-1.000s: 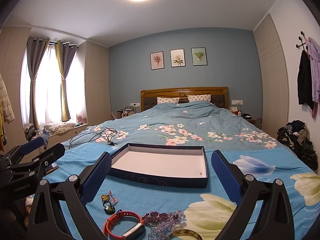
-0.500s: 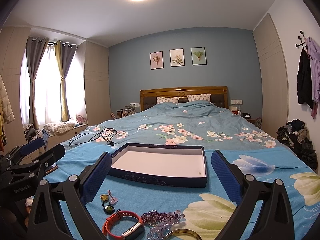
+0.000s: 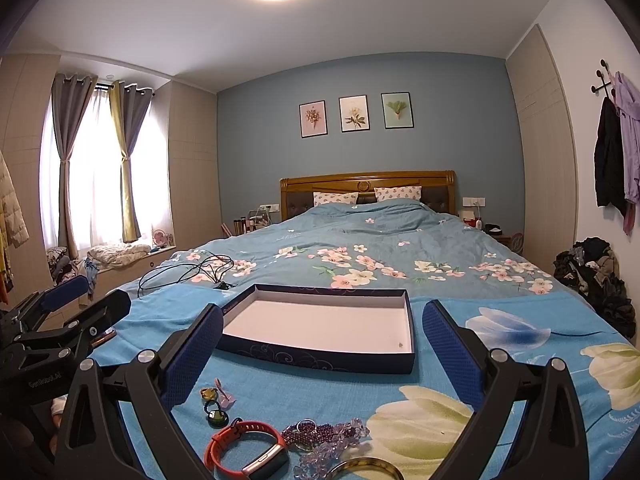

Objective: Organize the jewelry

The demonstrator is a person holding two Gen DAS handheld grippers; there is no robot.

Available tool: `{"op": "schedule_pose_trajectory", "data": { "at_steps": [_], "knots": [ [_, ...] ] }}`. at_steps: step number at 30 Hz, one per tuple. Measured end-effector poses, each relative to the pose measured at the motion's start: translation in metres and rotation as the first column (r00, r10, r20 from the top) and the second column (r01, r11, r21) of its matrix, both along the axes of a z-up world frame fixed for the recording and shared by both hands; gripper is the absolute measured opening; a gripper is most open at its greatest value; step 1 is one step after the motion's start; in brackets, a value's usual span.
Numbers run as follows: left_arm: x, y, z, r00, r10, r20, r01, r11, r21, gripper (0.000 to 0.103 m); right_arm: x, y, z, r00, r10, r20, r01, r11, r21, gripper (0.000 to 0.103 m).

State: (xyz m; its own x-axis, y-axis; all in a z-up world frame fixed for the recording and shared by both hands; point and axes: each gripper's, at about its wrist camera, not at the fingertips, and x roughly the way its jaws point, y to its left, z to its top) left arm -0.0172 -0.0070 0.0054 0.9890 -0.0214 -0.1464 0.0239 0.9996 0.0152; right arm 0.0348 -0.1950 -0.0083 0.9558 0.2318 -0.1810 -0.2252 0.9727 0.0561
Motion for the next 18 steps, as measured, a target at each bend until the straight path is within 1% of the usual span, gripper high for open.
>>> {"op": "schedule_pose_trajectory", "data": {
  "at_steps": [12,15,18],
  "knots": [
    [0.007,0.000,-0.004,0.999,-0.025,-0.030,0.025,1.000,0.001,0.097,0.002,-0.003,-0.002,1.000,-0.008,-0.012,0.008,1.000,-0.001,0.096],
    [0.011,-0.001,-0.009,0.996,-0.056,-0.063,0.056,0.998,0.001,0.097,0.007,-0.008,-0.006,0.998,-0.016,-0.054,0.015,1.000,-0.009,0.096],
    [0.020,-0.006,-0.019,0.983,-0.123,-0.139,0.125,0.992,0.007,0.097,0.015,-0.014,-0.013,0.991,-0.023,-0.129,0.019,0.999,-0.035,0.096]
  ]
}}
